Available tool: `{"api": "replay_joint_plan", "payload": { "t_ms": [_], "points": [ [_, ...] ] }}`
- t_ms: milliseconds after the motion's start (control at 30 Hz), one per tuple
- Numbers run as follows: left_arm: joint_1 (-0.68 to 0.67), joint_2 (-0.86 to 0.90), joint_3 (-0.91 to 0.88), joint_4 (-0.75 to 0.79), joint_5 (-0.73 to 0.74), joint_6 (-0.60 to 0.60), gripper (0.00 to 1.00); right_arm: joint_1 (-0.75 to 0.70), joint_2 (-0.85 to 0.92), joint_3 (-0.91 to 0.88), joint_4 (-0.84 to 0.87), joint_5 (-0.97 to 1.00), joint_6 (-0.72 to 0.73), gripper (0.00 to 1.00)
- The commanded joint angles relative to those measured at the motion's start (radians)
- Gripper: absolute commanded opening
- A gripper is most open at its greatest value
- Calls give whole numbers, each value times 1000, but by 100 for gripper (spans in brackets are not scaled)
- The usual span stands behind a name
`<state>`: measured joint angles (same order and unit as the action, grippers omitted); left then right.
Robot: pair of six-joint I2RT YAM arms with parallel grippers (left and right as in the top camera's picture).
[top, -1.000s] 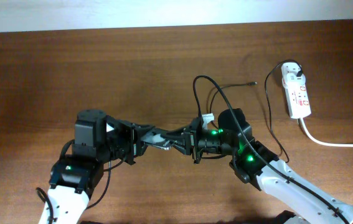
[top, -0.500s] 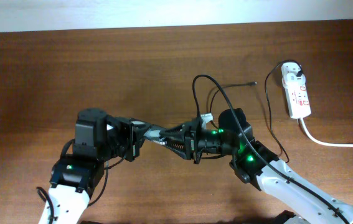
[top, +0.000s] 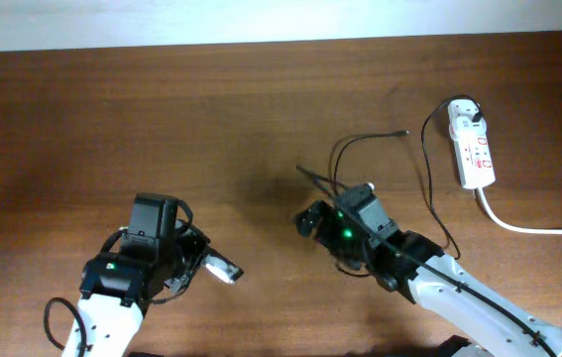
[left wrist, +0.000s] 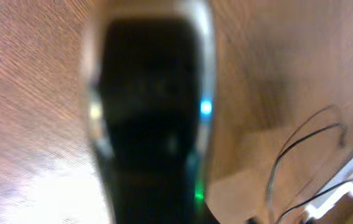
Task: Plug charger to phone and switch on socket
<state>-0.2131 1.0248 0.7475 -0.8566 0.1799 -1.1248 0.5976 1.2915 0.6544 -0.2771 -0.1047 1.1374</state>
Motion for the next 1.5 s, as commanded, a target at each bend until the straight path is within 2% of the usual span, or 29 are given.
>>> {"api": "replay_joint_plan", "payload": {
  "t_ms": [0, 67, 133, 167, 233, 300, 367, 433, 600, 733, 800, 900, 967, 1067, 1133, 1167, 1200, 1233, 1267, 1333, 1367, 1467],
  "points": [
    [3, -3, 6, 2, 95, 254, 1, -4, -8, 37, -19, 199, -165, 99],
    [3, -3, 6, 3, 93, 286, 2, -35, -7, 123, -95, 207, -165, 99],
    [3, -3, 6, 11, 89, 285, 2, -102, 14, 284, -261, 208, -164, 100],
    [3, -3, 6, 16, 82, 285, 2, -144, 43, 395, -378, 214, -164, 96],
    [3, -3, 6, 33, 82, 285, 2, -209, 142, 598, -575, 285, -165, 96],
    [3, -3, 6, 39, 82, 285, 3, -251, 256, 743, -669, 352, -166, 96],
    [3, -3, 6, 39, 82, 285, 2, -290, 378, 851, -684, 392, -191, 96],
    [3, -3, 6, 39, 82, 285, 2, -340, 527, 932, -649, 405, -191, 92],
    [3, -3, 6, 40, 86, 285, 6, -422, 806, 941, -406, 398, -191, 84],
    [3, -3, 6, 40, 87, 285, 7, -428, 912, 941, -310, 397, -191, 66],
    [3, -3, 6, 40, 86, 285, 8, -427, 932, 941, -298, 393, -191, 50],
    [3, -3, 6, 40, 86, 285, 7, -427, 939, 941, -298, 374, -206, 32],
    [3, -3, 6, 40, 86, 285, 7, -427, 939, 941, -285, 312, -291, 19],
    [3, -3, 6, 40, 86, 285, 7, -424, 939, 941, -296, 139, -483, 11],
    [3, -3, 6, 40, 86, 285, 2, -406, 939, 941, -338, -8, -677, 11],
    [3, -3, 6, 40, 87, 280, 0, -385, 939, 941, -407, -94, -801, 15],
    [3, -3, 6, 40, 87, 276, 0, -364, 939, 941, -481, -108, -856, 28],
    [3, -3, 6, 40, 86, 274, 0, -349, 939, 941, -525, -89, -876, 34],
    [3, -3, 6, 40, 86, 274, 0, -334, 939, 941, -556, -35, -875, 47],
    [3, -3, 6, 40, 86, 274, 1, -327, 939, 941, -550, 59, -875, 81],
    [3, -3, 6, 40, 86, 274, 0, -330, 939, 941, -541, 88, -856, 83],
    [3, -3, 6, 41, 86, 274, 1, -339, 939, 941, -531, 169, -596, 84]
  ]
}}
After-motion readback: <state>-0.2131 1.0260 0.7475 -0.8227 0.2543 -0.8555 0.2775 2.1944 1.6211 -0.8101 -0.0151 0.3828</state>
